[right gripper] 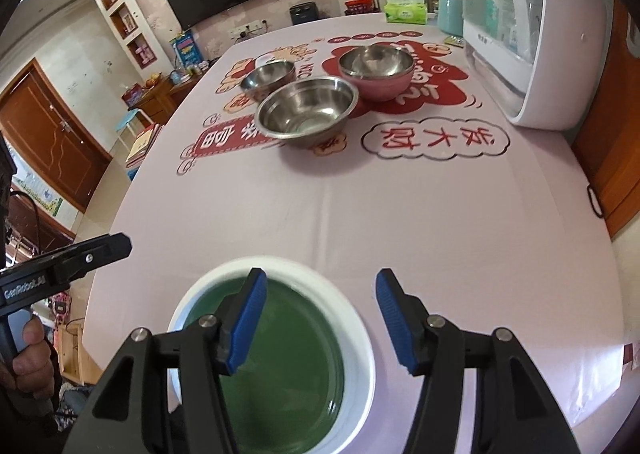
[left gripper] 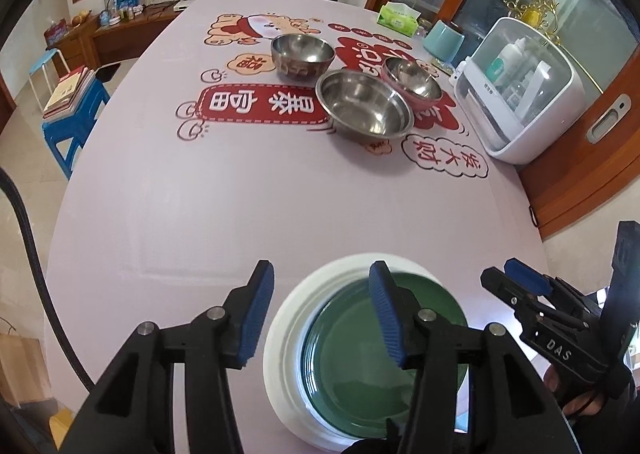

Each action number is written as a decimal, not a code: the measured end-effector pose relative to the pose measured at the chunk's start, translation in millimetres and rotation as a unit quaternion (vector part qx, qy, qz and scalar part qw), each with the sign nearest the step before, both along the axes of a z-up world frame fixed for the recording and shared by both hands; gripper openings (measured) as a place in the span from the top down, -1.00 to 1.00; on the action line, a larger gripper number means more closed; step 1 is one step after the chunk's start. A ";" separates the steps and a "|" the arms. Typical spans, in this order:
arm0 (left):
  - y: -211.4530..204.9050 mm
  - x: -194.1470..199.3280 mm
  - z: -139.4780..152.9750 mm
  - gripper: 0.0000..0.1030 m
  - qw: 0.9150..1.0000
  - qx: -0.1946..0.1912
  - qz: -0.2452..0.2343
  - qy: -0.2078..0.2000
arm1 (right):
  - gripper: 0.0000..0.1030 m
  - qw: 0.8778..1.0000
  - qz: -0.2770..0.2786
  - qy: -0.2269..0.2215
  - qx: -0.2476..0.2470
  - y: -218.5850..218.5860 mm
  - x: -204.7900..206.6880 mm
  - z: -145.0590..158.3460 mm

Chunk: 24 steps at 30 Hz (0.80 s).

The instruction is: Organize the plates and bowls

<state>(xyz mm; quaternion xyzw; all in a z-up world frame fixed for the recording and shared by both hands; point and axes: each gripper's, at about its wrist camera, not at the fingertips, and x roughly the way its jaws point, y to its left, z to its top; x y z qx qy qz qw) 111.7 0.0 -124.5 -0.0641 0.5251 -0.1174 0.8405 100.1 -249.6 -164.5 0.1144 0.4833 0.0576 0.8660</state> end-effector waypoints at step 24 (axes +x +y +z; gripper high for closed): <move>-23.9 50.9 36.3 -0.50 0.998 0.039 0.044 0.010 | -0.36 0.997 0.019 -0.030 0.067 -21.9 90.6 36.0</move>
